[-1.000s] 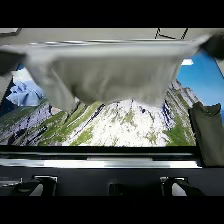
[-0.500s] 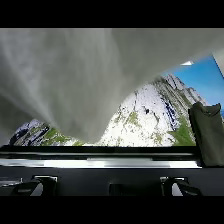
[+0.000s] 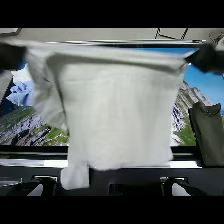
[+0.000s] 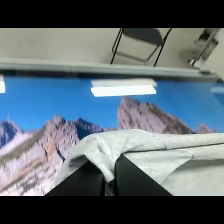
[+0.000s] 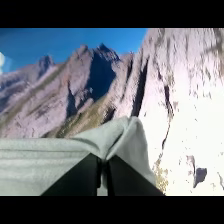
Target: Fold the clothes and pants, and hang the long-sleeved shirts on hangers.
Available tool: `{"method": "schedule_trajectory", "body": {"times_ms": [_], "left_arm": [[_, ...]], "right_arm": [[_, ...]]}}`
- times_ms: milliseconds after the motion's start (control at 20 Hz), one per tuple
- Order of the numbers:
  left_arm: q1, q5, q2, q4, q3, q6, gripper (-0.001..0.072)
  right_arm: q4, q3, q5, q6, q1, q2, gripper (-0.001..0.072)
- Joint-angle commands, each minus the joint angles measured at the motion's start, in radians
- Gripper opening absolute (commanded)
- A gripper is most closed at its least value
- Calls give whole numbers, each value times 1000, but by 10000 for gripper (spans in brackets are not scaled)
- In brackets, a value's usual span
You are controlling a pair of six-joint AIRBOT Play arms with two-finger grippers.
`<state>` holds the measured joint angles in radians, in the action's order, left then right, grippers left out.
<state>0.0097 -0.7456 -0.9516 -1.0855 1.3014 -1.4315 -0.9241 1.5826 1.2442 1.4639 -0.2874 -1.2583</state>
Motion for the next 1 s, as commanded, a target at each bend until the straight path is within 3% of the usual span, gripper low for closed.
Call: {"method": "schedule_trajectory", "body": {"times_ms": [0,200,450,500,550,600,650,700,800,950], "left_arm": [[-84,344,-156,82,-292,18,28],[-146,355,-345,149,-306,18,29],[-162,158,-436,155,-306,18,33],[-150,117,-433,155,-303,15,92],[-121,48,-427,154,-289,11,303],[-77,-45,-425,130,-270,11,499],[-12,-161,-425,98,-248,10,548],[58,-262,-425,86,-239,10,549],[196,-396,-428,88,-257,10,547],[255,-381,-436,131,-362,41,540]], "right_arm": [[-184,-143,-117,57,-1,-203,38],[-100,-143,-125,93,-1,-313,39],[-101,-143,-56,97,0,-378,40],[-101,-142,-58,108,-3,-379,51],[-108,-133,-55,130,-11,-376,151],[-112,-113,-27,129,-29,-372,375],[-134,-90,25,116,-55,-371,562],[-175,-78,87,117,-94,-371,598],[-228,-97,200,119,-176,-372,594],[-233,-204,283,93,-227,-372,610]]}}
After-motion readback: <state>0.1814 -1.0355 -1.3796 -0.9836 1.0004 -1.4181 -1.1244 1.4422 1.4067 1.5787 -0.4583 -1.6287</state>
